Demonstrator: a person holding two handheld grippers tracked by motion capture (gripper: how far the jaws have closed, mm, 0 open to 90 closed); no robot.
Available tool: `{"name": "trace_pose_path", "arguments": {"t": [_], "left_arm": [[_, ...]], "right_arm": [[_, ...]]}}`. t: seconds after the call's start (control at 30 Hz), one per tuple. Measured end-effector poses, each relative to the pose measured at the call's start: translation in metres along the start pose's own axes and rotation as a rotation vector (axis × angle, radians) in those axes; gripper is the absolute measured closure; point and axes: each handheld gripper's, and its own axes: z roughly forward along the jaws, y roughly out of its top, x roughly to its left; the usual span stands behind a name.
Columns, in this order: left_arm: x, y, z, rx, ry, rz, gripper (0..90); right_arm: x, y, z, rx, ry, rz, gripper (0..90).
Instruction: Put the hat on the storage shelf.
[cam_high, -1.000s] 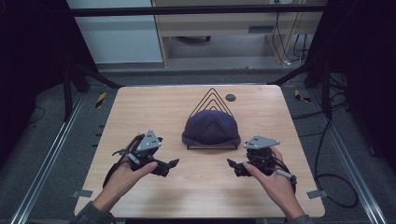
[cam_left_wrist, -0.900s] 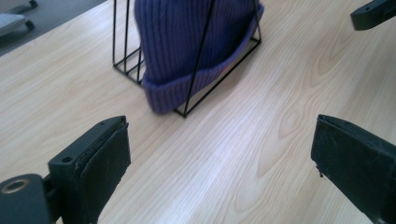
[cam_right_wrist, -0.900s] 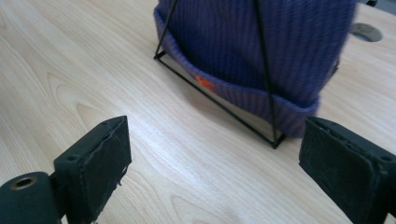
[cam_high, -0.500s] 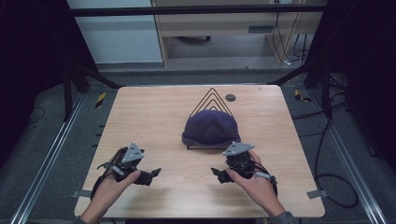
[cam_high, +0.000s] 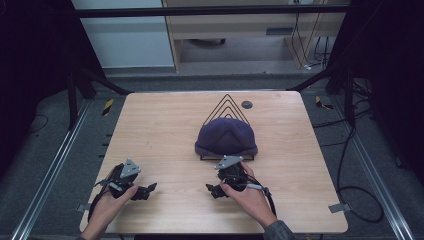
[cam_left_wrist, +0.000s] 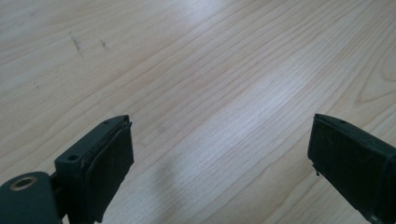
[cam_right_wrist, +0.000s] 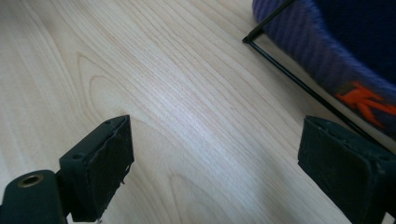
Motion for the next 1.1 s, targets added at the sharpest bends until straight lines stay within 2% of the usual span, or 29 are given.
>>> {"name": "trace_pose_path", "arguments": {"t": [0.07, 0.17, 0.3, 0.4, 0.53, 0.57, 0.63, 0.73, 0.93, 0.97, 1.1], "left_arm": [[0.002, -0.003, 0.002, -0.001, 0.006, -0.01, 6.4], [0.007, -0.008, 0.005, 0.006, 0.012, -0.013, 6.4], [0.01, -0.011, 0.007, -0.007, 0.013, -0.037, 6.3], [0.013, -0.013, 0.011, 0.002, 0.023, -0.031, 6.3], [0.017, -0.016, 0.016, -0.003, 0.018, -0.057, 6.3], [0.018, -0.018, 0.017, -0.001, 0.019, -0.058, 6.3], [0.021, -0.021, 0.019, -0.019, 0.008, -0.089, 5.5], [0.024, -0.022, 0.02, -0.024, 0.003, -0.102, 5.3], [0.025, -0.021, 0.022, -0.016, -0.009, -0.091, 1.9], [0.025, -0.021, 0.022, -0.015, -0.011, -0.086, 1.9], [0.026, -0.019, 0.024, -0.009, -0.005, -0.097, 0.0]], "right_arm": [[0.001, 0.0, 0.002, 0.001, -0.002, -0.001, 10.7], [0.007, 0.005, 0.017, 0.006, -0.01, -0.002, 10.5], [0.01, 0.01, 0.027, -0.011, -0.02, 0.02, 10.5], [0.011, 0.012, 0.031, -0.019, -0.036, 0.027, 9.9], [0.011, 0.014, 0.037, -0.026, -0.039, 0.052, 9.7], [0.011, 0.014, 0.037, -0.026, -0.039, 0.052, 9.7], [0.011, 0.015, 0.04, -0.025, -0.044, 0.057, 9.7], [0.012, 0.014, 0.045, -0.016, -0.045, 0.065, 9.2], [0.017, 0.013, 0.05, -0.021, -0.053, 0.041, 6.6], [0.018, 0.013, 0.053, -0.028, -0.066, 0.026, 4.9], [0.021, 0.013, 0.054, -0.027, -0.069, 0.032, 3.6]]}}
